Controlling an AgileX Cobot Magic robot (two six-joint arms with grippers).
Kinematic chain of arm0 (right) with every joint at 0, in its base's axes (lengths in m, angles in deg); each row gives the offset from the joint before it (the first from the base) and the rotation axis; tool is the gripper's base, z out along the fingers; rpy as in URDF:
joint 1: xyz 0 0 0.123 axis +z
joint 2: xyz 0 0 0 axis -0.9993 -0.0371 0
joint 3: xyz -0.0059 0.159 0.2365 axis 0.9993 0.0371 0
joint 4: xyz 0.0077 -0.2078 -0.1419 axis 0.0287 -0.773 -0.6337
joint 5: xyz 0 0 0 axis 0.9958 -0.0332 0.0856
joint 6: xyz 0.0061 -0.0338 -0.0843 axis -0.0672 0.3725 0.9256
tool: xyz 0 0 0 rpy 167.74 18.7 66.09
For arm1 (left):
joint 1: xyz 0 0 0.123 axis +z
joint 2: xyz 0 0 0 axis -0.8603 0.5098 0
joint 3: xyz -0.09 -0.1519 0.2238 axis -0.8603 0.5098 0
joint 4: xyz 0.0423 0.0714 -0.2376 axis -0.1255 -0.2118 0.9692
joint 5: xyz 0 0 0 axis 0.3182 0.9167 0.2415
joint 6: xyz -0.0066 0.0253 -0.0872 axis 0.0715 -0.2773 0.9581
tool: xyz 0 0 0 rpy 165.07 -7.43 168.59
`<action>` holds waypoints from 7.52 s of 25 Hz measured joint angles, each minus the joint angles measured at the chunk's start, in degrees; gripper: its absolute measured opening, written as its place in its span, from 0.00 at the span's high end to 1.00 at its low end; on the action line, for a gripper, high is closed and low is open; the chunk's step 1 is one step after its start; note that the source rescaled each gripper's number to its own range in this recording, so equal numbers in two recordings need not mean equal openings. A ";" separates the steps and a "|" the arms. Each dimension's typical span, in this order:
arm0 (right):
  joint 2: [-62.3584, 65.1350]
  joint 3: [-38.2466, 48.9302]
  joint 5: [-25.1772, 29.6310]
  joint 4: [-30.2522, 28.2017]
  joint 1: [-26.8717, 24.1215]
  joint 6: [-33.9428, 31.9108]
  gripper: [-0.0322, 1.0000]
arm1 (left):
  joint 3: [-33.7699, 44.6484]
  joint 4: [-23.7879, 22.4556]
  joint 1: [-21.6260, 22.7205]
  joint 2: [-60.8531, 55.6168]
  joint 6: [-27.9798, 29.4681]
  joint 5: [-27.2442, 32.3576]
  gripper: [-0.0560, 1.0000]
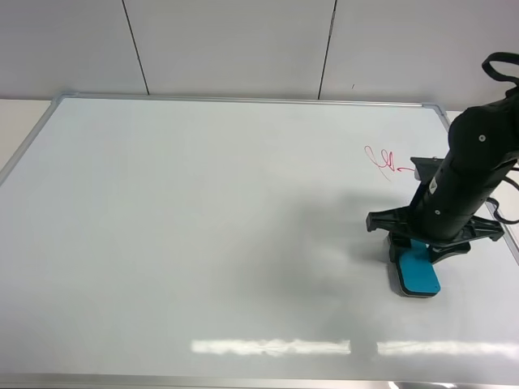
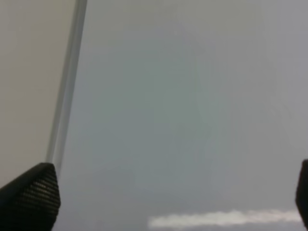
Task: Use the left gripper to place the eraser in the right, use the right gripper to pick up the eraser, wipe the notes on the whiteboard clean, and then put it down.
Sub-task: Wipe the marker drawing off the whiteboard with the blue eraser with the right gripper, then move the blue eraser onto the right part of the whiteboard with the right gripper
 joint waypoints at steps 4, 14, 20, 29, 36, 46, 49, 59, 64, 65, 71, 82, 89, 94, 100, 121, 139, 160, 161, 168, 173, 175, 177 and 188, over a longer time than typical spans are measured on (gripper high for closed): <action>0.64 -7.70 7.72 0.57 0.00 3.34 0.97 | 0.00 0.00 0.00 0.00 0.00 0.00 0.00; -9.74 -33.91 23.07 0.99 -2.19 8.50 0.97 | 0.00 0.00 0.00 0.00 0.00 0.00 0.00; -21.07 -48.46 26.49 0.94 -3.88 9.28 0.97 | 0.00 0.00 0.00 0.00 0.00 0.00 0.00; -33.41 -57.16 28.63 0.99 -7.62 14.05 0.97 | 0.00 0.00 0.00 0.00 0.02 0.00 0.00; -34.00 -56.82 30.64 -5.25 -13.99 14.44 0.97 | 0.00 0.00 0.00 0.00 0.02 0.00 0.00; -31.72 -50.54 28.16 -7.64 -15.97 14.45 0.97 | 0.00 0.00 0.00 0.00 0.02 0.00 0.00; -31.83 -51.15 25.93 -6.90 -12.25 14.16 0.97 | 0.00 0.00 0.00 0.00 0.02 0.00 0.00; -40.54 -67.60 30.99 -0.92 -2.01 14.49 0.97 | 0.00 -0.05 0.00 0.00 0.02 -0.06 0.00; -42.52 -71.59 34.72 -0.66 -2.12 15.15 0.97 | 0.00 -0.05 0.00 0.00 0.02 -0.06 0.00; -42.65 -71.79 34.85 -0.33 -2.71 15.31 0.97 | 0.00 -0.05 0.00 0.00 0.02 -0.06 0.00; -42.71 -71.97 34.32 -0.55 -8.40 15.49 0.97 | 0.00 -0.05 0.00 0.00 0.07 -0.06 0.00; -42.71 -72.23 33.43 -5.60 -16.56 15.50 0.97 | 0.00 -0.05 0.00 0.00 0.07 -0.06 0.00; -43.60 -75.64 33.35 -1.46 -8.03 19.14 0.97 | 0.00 -0.05 0.00 0.00 0.07 -0.06 0.00; -44.43 -77.57 33.01 4.64 -0.85 22.69 0.97 | 0.00 -0.05 0.00 0.00 0.07 -0.06 0.00; -44.64 -77.74 33.01 5.71 3.32 22.95 0.97 | 0.00 -0.05 0.00 0.00 0.07 -0.06 0.00; -28.00 -45.66 25.33 -3.94 -9.74 15.47 0.97 | 0.00 -0.05 0.00 0.00 0.07 0.00 0.00; -25.94 -40.25 22.63 -7.33 -17.70 15.20 0.97 | 0.00 -0.05 0.00 0.00 0.07 0.00 0.00; -16.55 -33.33 10.37 2.36 0.33 7.95 0.97 | 0.00 -0.05 0.00 0.00 0.07 0.00 0.00; -14.45 -30.90 8.61 2.56 0.33 7.30 0.97 | 0.00 -0.05 0.00 0.00 0.07 0.00 0.00; -1.71 -12.63 -1.79 2.95 0.22 2.85 0.97 | 0.00 -0.05 0.00 0.00 0.07 0.00 0.00; 1.32 -5.99 -3.22 1.48 -0.23 -1.20 0.97 | 0.00 -0.05 0.00 0.00 0.07 0.00 0.00; 1.34 -3.32 -3.60 1.82 -0.18 -1.74 0.97 | 0.00 -0.05 0.00 0.00 0.07 0.00 0.00; 1.34 -1.46 -3.59 1.82 -0.13 -2.04 0.97 | 0.00 -0.05 0.00 0.00 0.07 0.00 0.00; 1.39 -0.35 -0.88 3.39 0.11 0.72 0.97 | 0.00 -0.05 0.00 0.00 0.07 -0.05 0.00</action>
